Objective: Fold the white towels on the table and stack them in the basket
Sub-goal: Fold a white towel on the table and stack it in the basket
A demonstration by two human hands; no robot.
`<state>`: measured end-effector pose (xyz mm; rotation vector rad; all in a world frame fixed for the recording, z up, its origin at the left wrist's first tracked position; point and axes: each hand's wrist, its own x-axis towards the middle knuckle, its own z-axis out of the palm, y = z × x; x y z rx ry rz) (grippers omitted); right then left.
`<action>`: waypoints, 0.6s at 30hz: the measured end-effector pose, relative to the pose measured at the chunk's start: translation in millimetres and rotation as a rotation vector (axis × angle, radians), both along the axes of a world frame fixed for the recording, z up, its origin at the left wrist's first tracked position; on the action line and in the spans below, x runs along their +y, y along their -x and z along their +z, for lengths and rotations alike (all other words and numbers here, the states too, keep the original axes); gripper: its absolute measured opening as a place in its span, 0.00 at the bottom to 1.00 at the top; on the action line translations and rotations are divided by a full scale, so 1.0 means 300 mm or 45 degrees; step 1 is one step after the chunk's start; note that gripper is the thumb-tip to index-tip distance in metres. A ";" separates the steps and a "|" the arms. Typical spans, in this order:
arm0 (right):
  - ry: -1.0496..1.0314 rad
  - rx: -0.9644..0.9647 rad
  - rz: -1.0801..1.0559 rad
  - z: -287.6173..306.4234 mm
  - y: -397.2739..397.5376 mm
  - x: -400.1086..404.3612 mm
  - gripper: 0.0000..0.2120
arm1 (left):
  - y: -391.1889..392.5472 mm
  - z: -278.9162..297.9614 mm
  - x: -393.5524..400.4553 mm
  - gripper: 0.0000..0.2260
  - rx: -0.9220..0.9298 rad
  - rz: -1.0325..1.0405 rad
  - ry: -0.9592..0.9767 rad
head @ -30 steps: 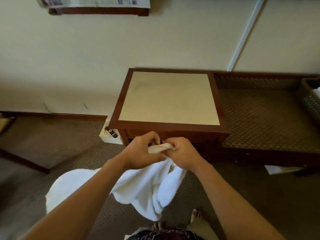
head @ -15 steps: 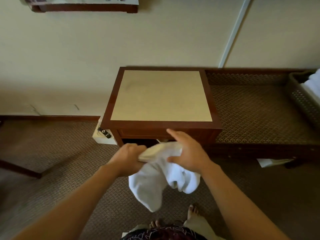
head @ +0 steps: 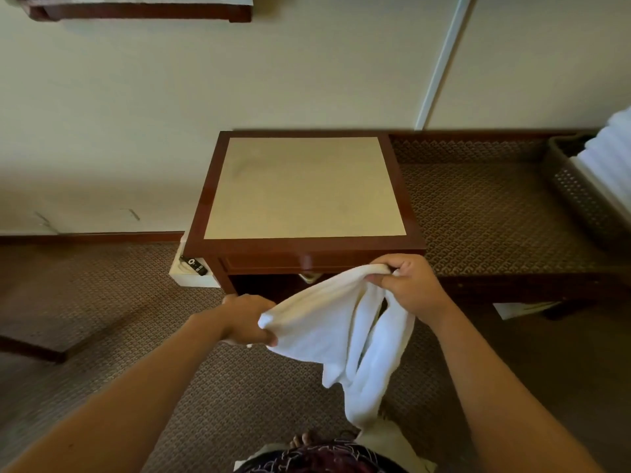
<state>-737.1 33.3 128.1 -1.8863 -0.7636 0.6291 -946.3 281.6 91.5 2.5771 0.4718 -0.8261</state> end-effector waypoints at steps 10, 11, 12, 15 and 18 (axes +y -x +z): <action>0.524 -0.131 -0.511 -0.097 0.008 0.007 0.21 | 0.030 0.019 -0.054 0.09 -0.500 0.617 0.412; 0.531 -0.119 -0.510 -0.105 0.033 0.026 0.21 | 0.005 0.024 -0.081 0.08 -0.511 0.620 0.411; 0.518 -0.075 -0.488 -0.110 0.059 0.049 0.18 | -0.016 0.030 -0.108 0.06 -0.509 0.607 0.408; 0.484 0.236 -0.484 -0.132 0.131 0.118 0.08 | -0.059 0.028 -0.173 0.10 -0.436 0.612 0.435; 0.398 0.373 -0.550 -0.151 0.183 0.153 0.20 | -0.080 0.014 -0.206 0.12 -0.278 0.796 0.613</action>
